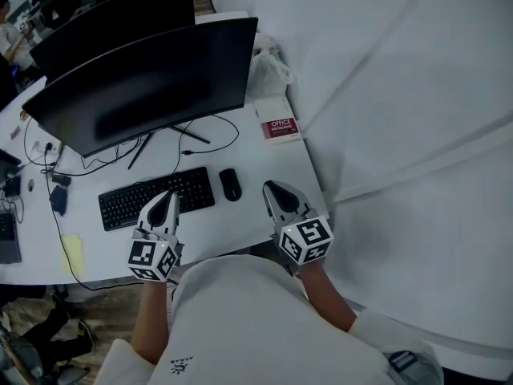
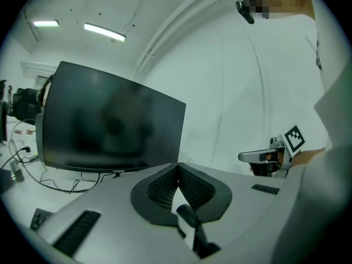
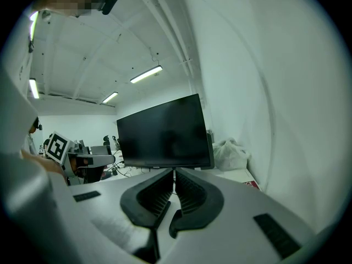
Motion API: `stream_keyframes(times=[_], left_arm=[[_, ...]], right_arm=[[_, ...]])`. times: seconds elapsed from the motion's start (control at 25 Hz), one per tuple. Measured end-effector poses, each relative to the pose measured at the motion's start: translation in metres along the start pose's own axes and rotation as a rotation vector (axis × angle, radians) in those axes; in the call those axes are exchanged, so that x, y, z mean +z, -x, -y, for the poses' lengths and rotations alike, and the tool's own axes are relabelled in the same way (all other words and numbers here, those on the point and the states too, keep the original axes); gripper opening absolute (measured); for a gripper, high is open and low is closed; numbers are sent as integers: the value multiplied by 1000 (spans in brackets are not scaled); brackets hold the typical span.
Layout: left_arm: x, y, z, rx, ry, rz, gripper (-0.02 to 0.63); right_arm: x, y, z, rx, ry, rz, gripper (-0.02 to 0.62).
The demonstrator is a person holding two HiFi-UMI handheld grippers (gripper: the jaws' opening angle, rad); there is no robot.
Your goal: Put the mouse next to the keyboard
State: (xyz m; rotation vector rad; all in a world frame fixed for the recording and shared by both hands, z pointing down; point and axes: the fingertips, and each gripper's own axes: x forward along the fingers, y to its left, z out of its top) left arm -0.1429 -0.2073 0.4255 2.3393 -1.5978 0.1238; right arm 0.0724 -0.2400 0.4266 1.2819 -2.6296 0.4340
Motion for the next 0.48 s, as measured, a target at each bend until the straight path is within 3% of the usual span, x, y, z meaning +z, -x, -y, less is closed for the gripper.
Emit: stream_keyframes(times=[0.48], left_arm=[[0, -4, 4, -8, -4, -7, 11]], right_arm=[[-2, 0, 4, -7, 6, -11, 23]])
